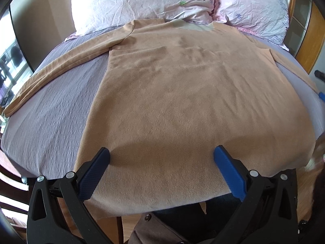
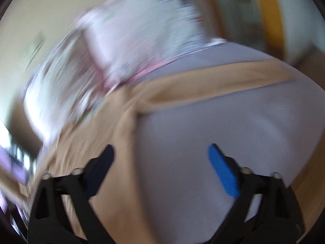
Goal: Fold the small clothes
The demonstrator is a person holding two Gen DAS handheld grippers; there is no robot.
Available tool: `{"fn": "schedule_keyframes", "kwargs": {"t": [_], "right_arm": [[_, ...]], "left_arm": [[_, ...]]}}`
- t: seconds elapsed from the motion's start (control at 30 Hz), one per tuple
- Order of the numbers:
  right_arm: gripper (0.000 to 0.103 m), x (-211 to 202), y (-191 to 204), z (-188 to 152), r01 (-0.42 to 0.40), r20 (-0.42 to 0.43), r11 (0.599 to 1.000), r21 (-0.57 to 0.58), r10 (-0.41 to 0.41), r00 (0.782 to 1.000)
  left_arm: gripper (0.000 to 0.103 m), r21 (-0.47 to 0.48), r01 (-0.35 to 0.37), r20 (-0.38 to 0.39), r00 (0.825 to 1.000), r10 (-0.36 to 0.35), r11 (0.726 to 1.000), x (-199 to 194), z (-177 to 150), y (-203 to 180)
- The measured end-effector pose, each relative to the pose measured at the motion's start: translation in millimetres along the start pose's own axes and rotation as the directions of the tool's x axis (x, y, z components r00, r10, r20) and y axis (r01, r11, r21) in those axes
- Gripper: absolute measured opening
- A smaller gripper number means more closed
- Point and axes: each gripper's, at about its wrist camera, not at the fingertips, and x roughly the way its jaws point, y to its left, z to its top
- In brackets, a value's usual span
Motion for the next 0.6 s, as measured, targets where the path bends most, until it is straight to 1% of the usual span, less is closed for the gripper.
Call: {"fn": "schedule_keyframes", "kwargs": {"t": [0.03,0.07,0.13,0.17,0.2,0.23,0.3,0.33,0.37,0.4,0.47,0.5,0.53,0.57,0.6], "right_arm": [[0.064,3,-33,26,0.049,0.007,0.994,0.102,-0.050,0.999],[0.054,5,-56,42,0.083,0.008,0.981,0.173,-0.085,0.996],[0.044,12,-105,69,0.134,0.006,0.935,0.327,-0.144,0.990],[0.040,17,-130,81,0.156,-0.011,0.901,0.404,-0.166,0.986],[0.039,22,-147,87,0.163,-0.024,0.872,0.461,-0.171,0.985],[0.039,29,-164,94,0.147,-0.032,0.846,0.512,-0.152,0.988],[0.039,40,-175,101,0.157,-0.049,0.826,0.541,-0.155,0.987],[0.038,45,-180,103,0.165,-0.057,0.815,0.555,-0.160,0.985],[0.035,49,-184,106,0.150,-0.039,0.807,0.572,-0.156,0.987],[0.035,52,-184,108,0.155,-0.037,0.805,0.573,-0.163,0.986],[0.033,57,-183,112,0.157,-0.023,0.802,0.577,-0.177,0.984],[0.029,61,-183,114,0.168,-0.019,0.806,0.568,-0.191,0.981],[0.006,67,-185,118,0.200,-0.037,0.809,0.553,-0.216,0.976],[0.005,67,-188,119,0.210,-0.042,0.809,0.548,-0.224,0.974],[0.004,65,-185,121,0.213,-0.034,0.815,0.539,-0.232,0.972]], "left_arm": [[0.102,0.013,0.016,0.026,1.000,-0.016,1.000,1,1,1],[0.102,0.019,0.027,0.042,0.999,-0.027,0.999,1,1,3],[0.102,0.014,0.064,0.078,0.995,-0.065,0.998,1,4,8],[0.102,0.002,0.095,0.106,0.990,-0.094,0.995,-1,6,13],[0.102,-0.009,0.113,0.139,0.984,-0.111,0.994,-5,10,16],[0.102,-0.020,0.118,0.197,0.974,-0.112,0.993,-11,14,21],[0.102,-0.035,0.092,0.281,0.957,-0.079,0.995,-18,21,28],[0.102,-0.041,0.083,0.307,0.949,-0.067,0.996,-21,23,30],[0.102,-0.054,0.069,0.339,0.940,-0.047,0.996,-24,28,35],[0.102,-0.070,0.057,0.358,0.933,-0.028,0.996,-25,33,40],[0.102,-0.107,0.047,0.369,0.929,-0.004,0.993,-25,41,52],[0.102,-0.135,0.047,0.374,0.927,0.007,0.990,-23,45,62],[0.102,-0.174,0.049,0.379,0.925,0.021,0.983,-23,46,73],[0.102,-0.202,0.053,0.383,0.923,0.030,0.978,-23,47,82],[0.102,-0.247,0.069,0.393,0.919,0.035,0.967,-22,48,96]]}}
